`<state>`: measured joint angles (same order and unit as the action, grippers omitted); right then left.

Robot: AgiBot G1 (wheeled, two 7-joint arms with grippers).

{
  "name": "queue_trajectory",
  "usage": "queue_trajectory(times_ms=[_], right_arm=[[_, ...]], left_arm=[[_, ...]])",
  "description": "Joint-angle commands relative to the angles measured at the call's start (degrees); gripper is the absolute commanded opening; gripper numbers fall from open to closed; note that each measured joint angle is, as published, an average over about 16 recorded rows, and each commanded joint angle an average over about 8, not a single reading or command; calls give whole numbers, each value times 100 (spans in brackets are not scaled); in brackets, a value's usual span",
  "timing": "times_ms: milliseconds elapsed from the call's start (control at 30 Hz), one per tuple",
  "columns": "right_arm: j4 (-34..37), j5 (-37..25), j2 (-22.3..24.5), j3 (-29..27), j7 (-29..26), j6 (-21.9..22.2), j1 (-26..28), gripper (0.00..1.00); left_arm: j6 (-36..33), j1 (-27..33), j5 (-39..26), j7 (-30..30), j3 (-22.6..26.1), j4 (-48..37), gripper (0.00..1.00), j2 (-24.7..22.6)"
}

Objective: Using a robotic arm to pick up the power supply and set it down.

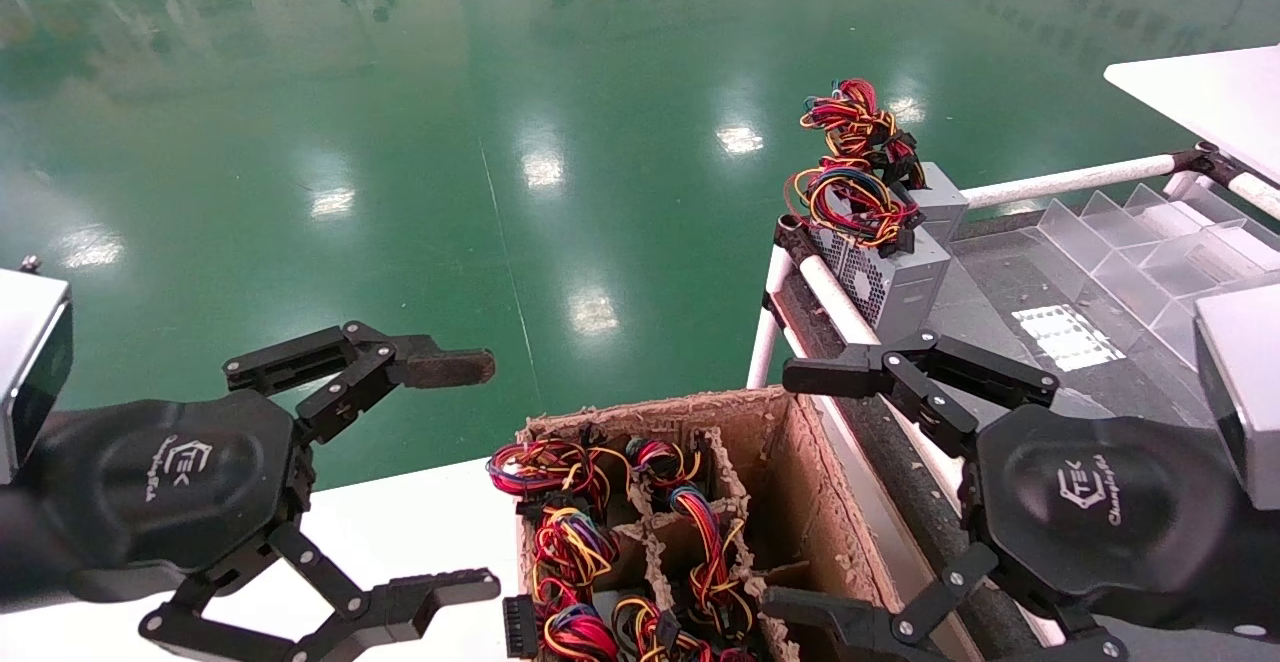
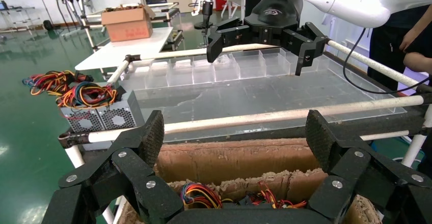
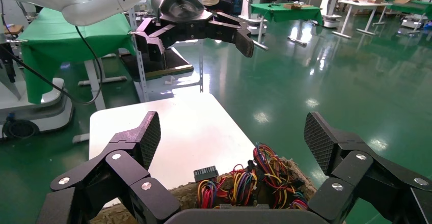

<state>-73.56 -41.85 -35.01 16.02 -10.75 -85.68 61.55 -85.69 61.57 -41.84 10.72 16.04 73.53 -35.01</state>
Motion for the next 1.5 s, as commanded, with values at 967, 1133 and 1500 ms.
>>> queue_trajectory(times_ms=[967,1133,1500], right_arm=[[0,0,0,0,0,0,0,100],[0,0,0,0,0,0,0,100],[0,0,0,0,0,0,0,100]], left_arm=[[0,0,0,0,0,0,0,0],[0,0,0,0,0,0,0,0],[0,0,0,0,0,0,0,0]])
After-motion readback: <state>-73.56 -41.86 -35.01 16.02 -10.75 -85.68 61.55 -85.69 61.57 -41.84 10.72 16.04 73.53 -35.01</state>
